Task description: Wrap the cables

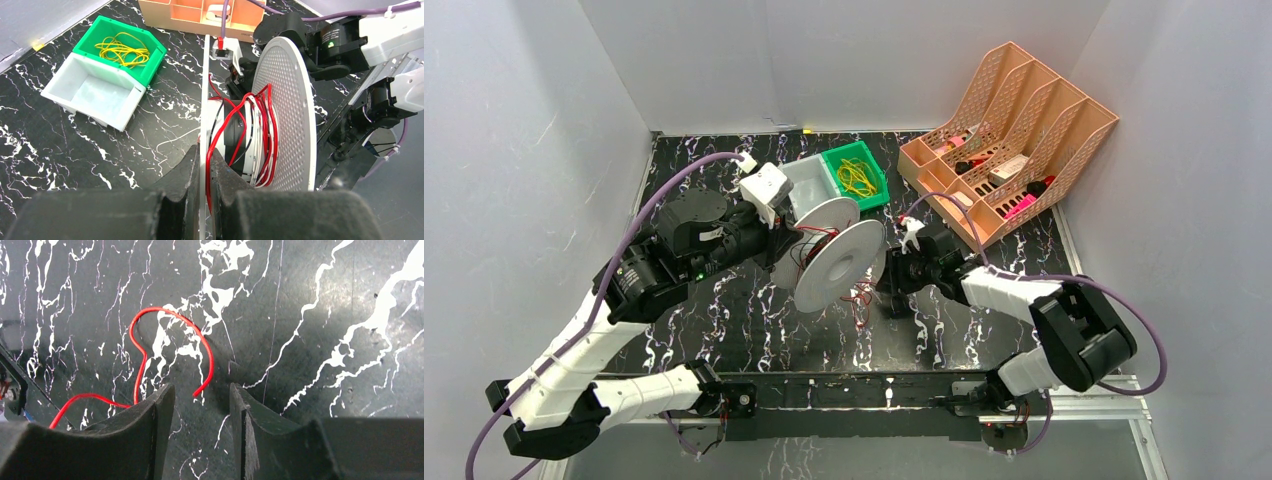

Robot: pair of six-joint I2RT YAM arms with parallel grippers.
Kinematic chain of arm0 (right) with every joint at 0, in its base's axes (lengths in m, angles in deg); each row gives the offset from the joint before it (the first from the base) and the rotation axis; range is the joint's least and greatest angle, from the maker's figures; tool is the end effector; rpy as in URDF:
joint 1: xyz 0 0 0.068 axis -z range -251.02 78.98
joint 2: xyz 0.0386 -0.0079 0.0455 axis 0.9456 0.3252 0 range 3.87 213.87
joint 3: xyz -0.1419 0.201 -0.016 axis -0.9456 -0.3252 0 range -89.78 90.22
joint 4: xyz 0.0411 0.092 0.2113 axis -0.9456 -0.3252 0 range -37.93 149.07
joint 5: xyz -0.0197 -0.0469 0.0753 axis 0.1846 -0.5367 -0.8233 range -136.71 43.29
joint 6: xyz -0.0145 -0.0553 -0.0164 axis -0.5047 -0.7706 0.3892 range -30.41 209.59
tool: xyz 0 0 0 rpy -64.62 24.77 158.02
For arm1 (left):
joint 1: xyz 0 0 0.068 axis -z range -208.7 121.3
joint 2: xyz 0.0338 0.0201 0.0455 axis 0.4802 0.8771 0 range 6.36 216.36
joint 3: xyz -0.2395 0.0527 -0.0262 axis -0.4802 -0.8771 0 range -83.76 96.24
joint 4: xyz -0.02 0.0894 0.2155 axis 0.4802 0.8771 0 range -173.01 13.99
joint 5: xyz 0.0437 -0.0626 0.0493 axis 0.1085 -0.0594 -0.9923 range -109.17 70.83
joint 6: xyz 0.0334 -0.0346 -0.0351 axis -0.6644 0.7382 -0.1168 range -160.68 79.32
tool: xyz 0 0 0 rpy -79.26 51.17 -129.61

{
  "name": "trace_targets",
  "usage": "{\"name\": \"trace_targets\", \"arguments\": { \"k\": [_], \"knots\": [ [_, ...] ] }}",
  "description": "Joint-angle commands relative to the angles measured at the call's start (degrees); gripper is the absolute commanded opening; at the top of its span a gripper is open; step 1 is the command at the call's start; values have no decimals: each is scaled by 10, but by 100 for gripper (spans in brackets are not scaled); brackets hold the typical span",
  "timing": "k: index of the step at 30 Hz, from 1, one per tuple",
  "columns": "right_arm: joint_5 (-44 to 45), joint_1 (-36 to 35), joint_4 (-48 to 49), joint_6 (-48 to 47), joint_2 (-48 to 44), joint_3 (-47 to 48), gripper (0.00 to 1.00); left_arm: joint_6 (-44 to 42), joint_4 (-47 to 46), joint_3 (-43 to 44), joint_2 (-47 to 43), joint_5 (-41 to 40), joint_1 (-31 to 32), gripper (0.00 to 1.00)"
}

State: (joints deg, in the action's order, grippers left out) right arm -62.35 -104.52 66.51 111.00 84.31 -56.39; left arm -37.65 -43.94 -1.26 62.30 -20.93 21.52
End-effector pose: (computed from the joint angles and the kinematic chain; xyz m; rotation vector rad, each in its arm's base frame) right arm 0.2110 0.1537 0.1562 -0.4000 2.3299 0.7993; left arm 0.1086 -0.1284 0.4343 0.7137 1.6902 -0.6346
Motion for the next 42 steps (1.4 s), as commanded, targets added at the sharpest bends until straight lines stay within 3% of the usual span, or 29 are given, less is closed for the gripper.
{"name": "trace_targets", "arguments": {
  "k": [1,5,12,15,19,23,29,37,42],
  "knots": [
    [-15,-1,48,6,24,37,53,6,-42,32,-8,-3,1,0],
    [-16,-2,55,3,45,41,50,6,-41,30,-7,-9,1,0],
    [-18,-1,48,-6,66,46,36,4,-41,32,-1,-16,1,0],
    [-18,-2,47,-9,67,43,25,4,-42,32,3,-20,1,0],
    [-19,-2,41,-10,63,39,1,8,-48,29,9,-40,1,0],
    [-24,-2,18,-14,43,32,0,21,-64,27,19,-114,1,0],
    [-21,-24,-14,7,-41,1,0,36,-131,28,66,-300,0,0],
    [43,-141,-123,10,-163,28,0,32,-243,14,131,-414,-20,0],
    [57,-223,-181,6,-264,64,0,-34,-324,-3,173,-475,-25,0]
  ]
}}
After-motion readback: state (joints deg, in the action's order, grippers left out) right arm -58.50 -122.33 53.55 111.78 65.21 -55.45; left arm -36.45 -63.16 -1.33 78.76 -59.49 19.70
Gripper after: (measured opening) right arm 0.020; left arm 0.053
